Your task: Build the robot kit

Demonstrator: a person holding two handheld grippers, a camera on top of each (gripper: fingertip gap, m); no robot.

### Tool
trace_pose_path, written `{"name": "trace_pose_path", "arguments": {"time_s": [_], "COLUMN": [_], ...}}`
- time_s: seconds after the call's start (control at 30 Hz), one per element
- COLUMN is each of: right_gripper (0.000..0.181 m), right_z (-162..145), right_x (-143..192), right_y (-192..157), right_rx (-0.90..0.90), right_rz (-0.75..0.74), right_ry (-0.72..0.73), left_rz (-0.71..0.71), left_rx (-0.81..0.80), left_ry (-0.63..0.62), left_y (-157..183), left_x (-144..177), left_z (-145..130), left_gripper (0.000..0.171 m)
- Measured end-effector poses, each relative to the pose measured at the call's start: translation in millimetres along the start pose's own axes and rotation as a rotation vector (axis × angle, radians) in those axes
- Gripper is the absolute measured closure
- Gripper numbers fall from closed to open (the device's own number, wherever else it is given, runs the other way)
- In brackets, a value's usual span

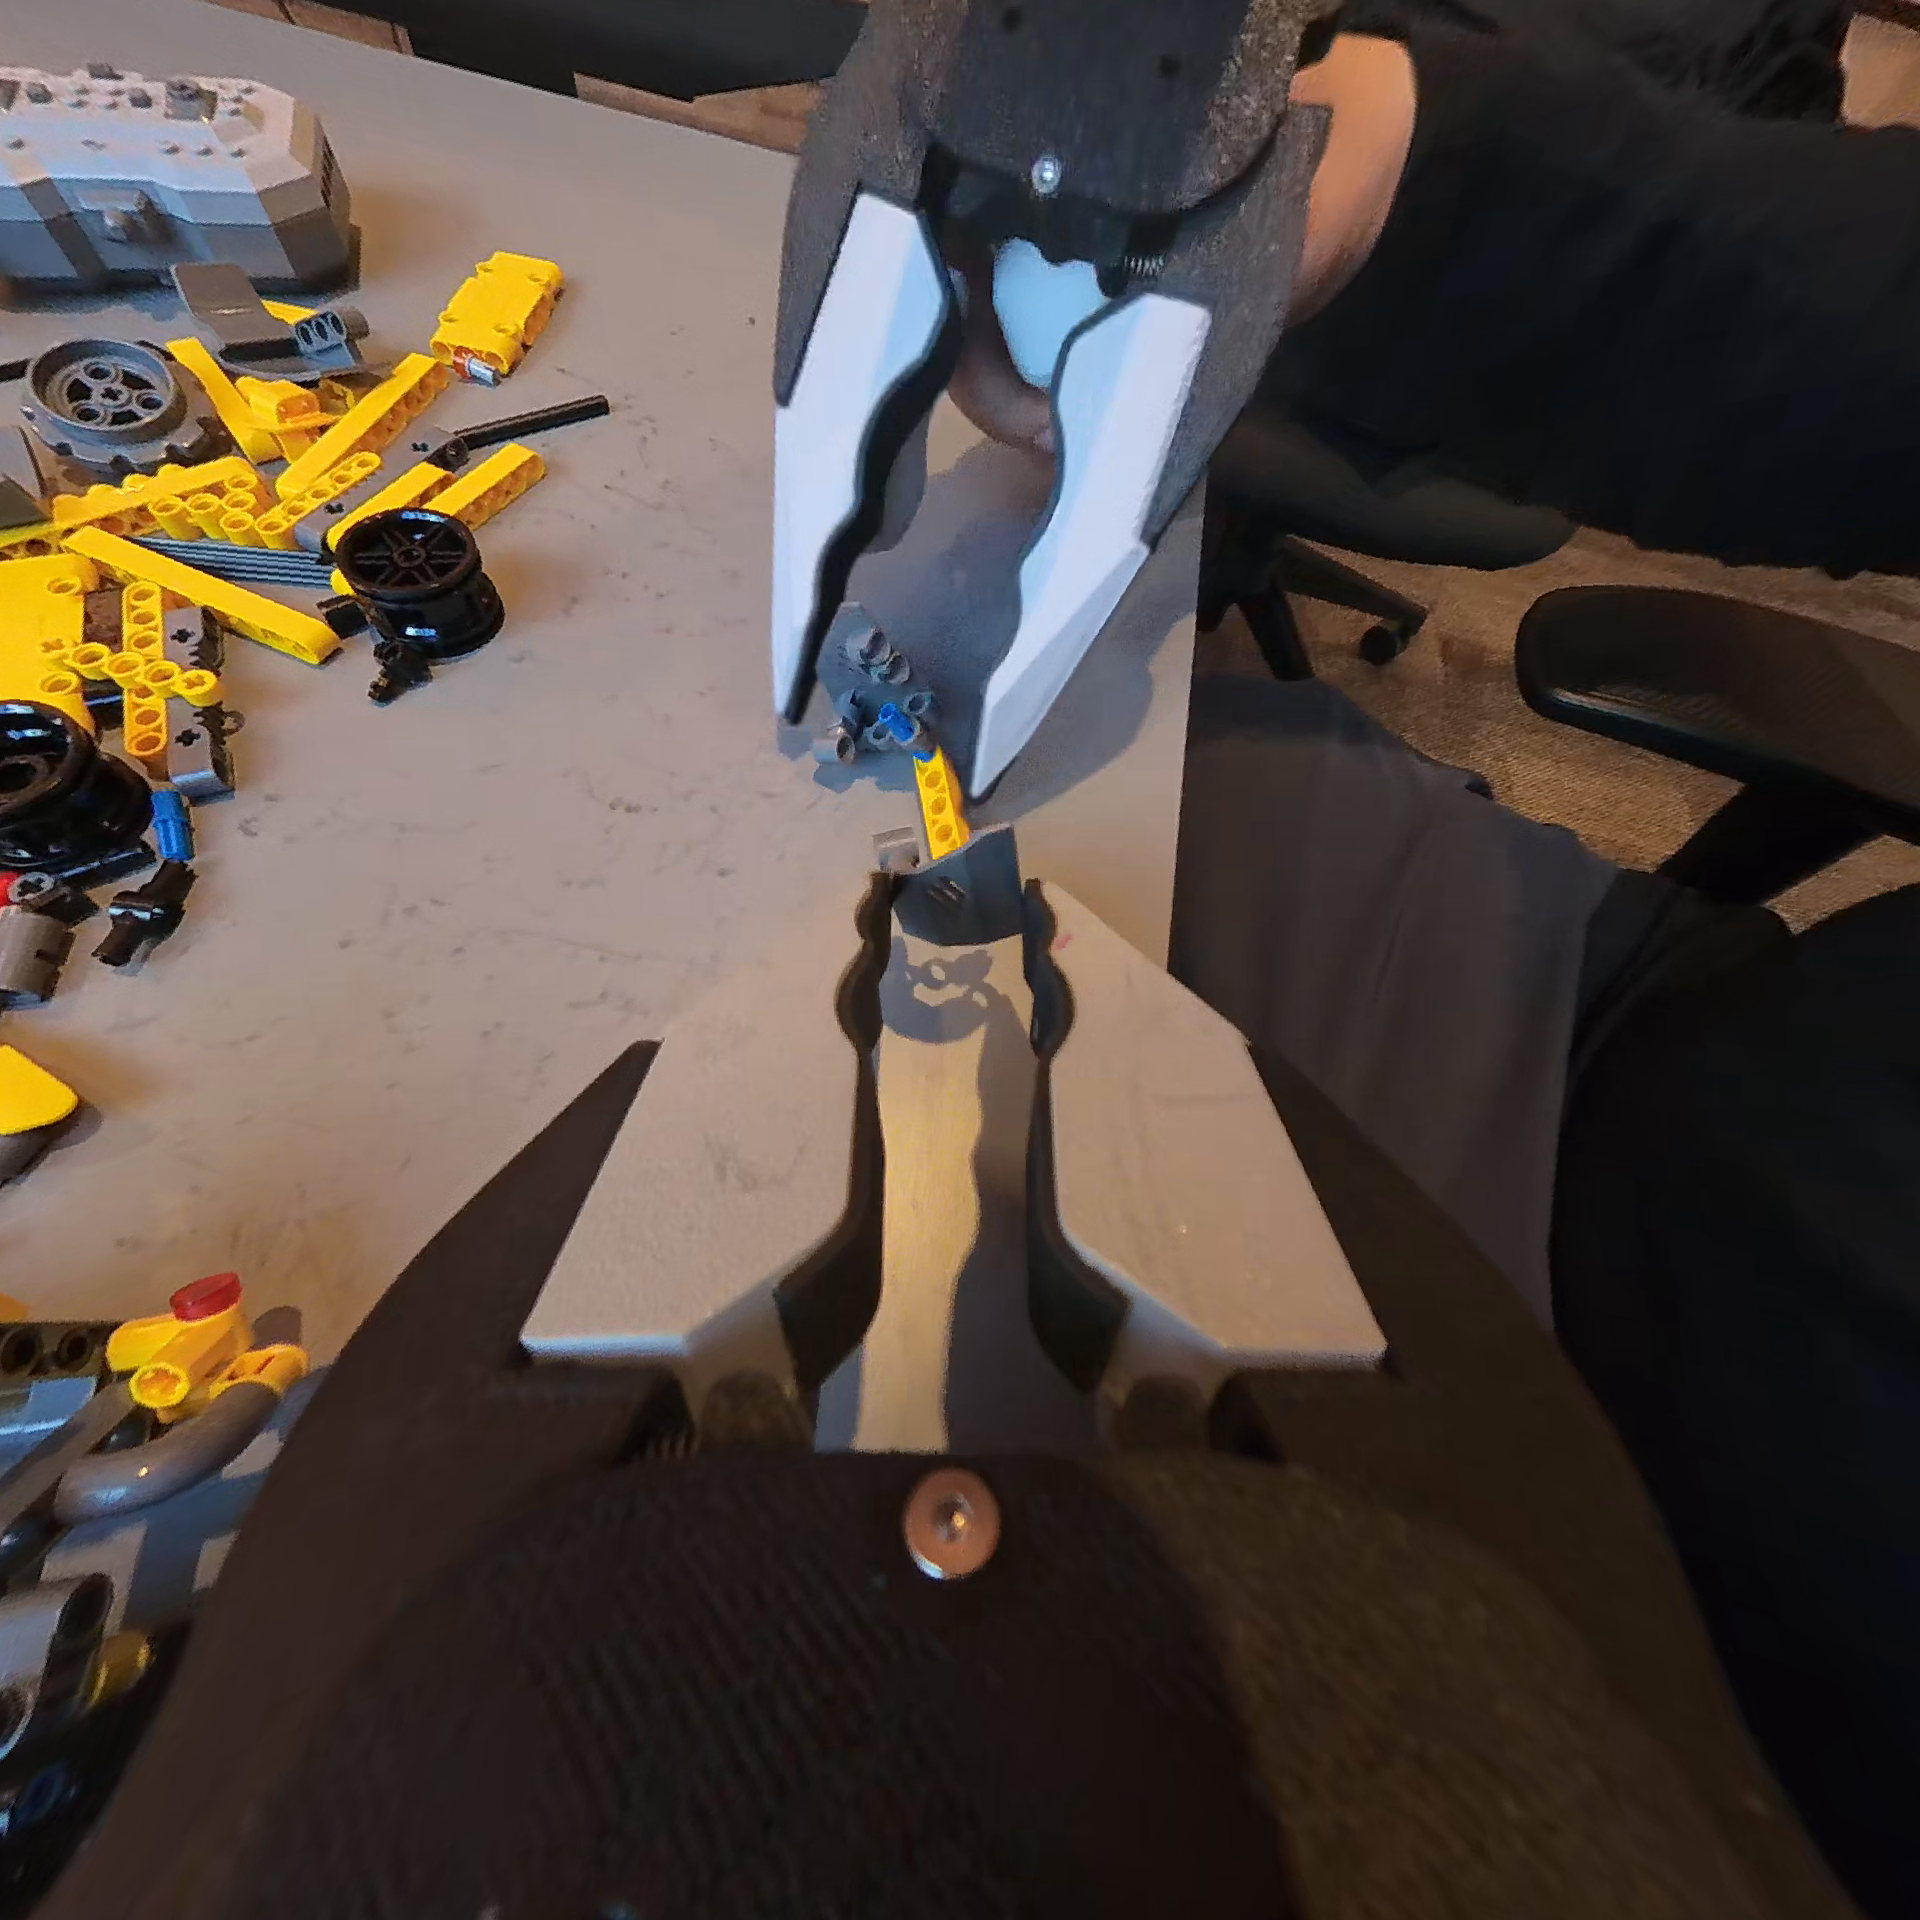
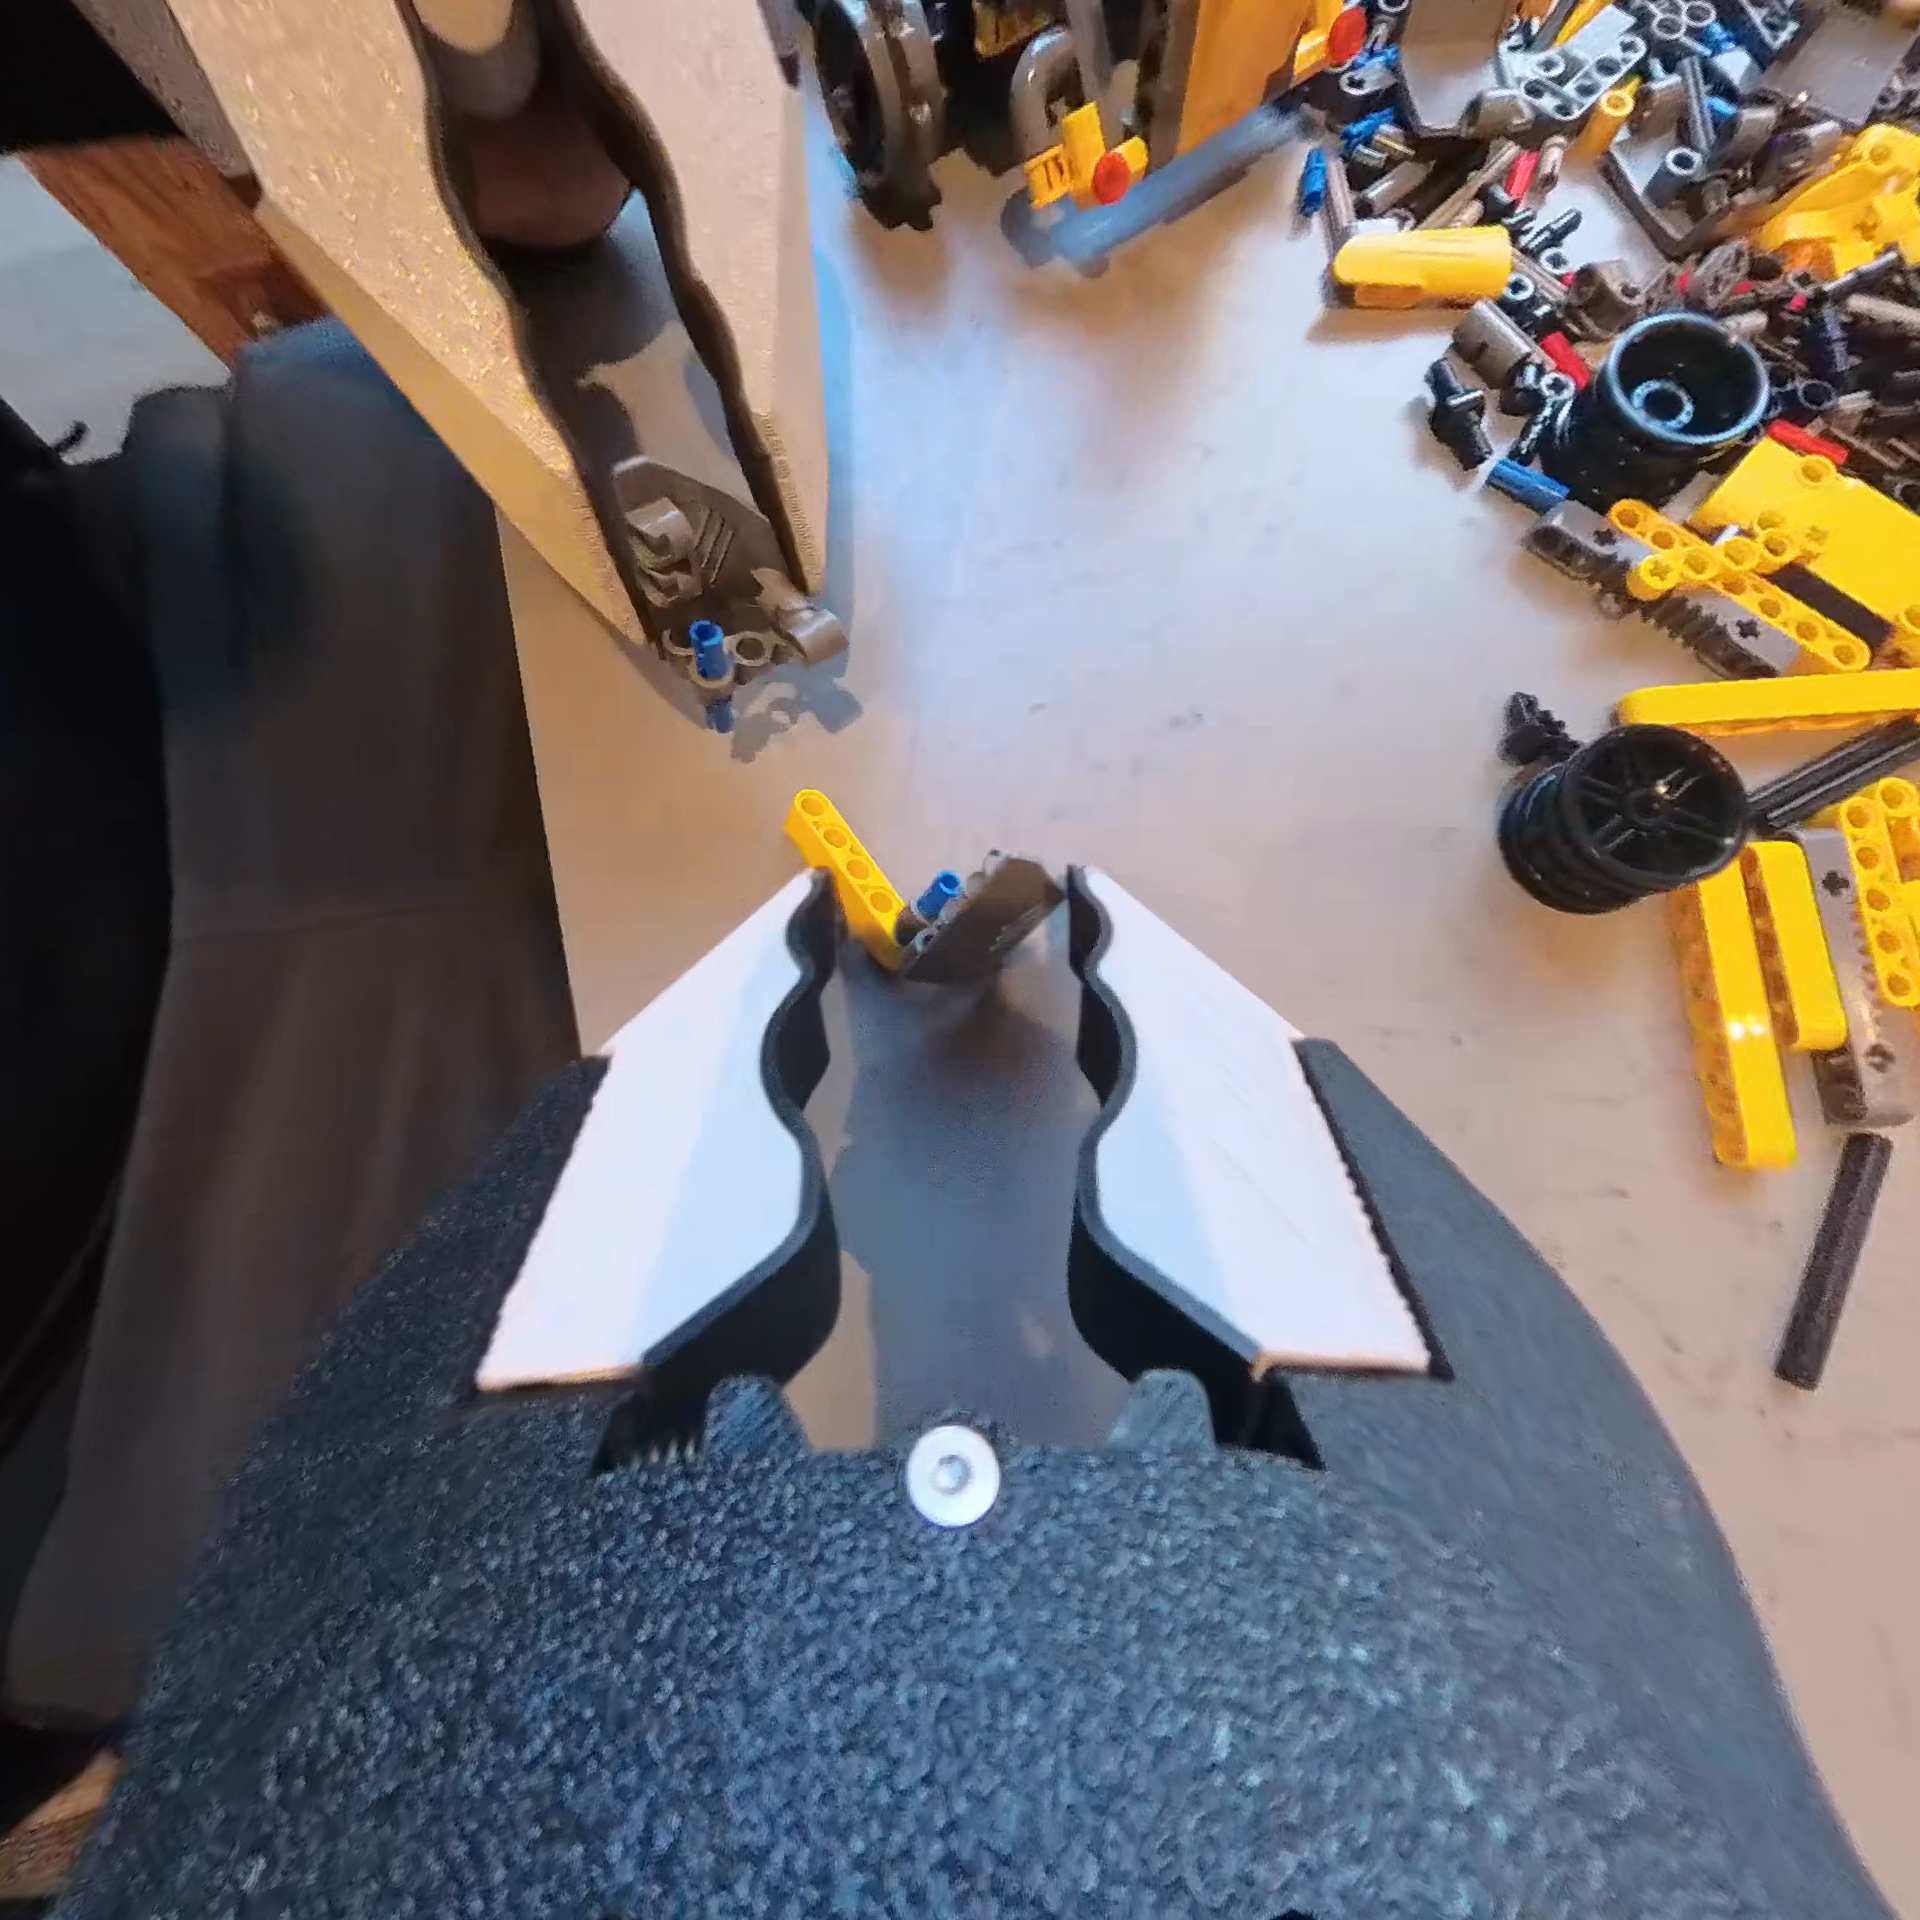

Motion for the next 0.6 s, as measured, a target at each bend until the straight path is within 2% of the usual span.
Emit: {"name": "trace_pose_path", "arguments": {"time_s": [0.1,0.4,0.6], "right_gripper": [0.14,0.138,0.134], "right_z": [-0.5,-5.3,-5.2], "right_x": [-0.6,6.4,9.6], "right_y": [-4.4,-24.0,-38.2], "right_rx": [0.036,0.143,0.177], "right_rz": [-0.081,-0.494,-0.491], "right_ry": [-0.012,0.049,0.03], "left_rz": [0.025,0.069,0.062], "left_rx": [-0.006,-0.032,-0.094], "left_ry": [-0.007,-0.004,-0.002], "left_y": [-1.3,-4.0,0.1], "left_x": [-2.3,-7.5,-13.2], "left_z": [-0.1,2.3,4.5], "left_gripper": [0.149,0.148,0.148]}}
Point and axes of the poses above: each gripper's, where its closed fingertips meet, x back along the fingers, z out of its top, y = z × x across the jaws, the point moved 5 cm from there along x, back along the fingers, and after that the axes turned 15 degrees about z, right-handed, at the moved point
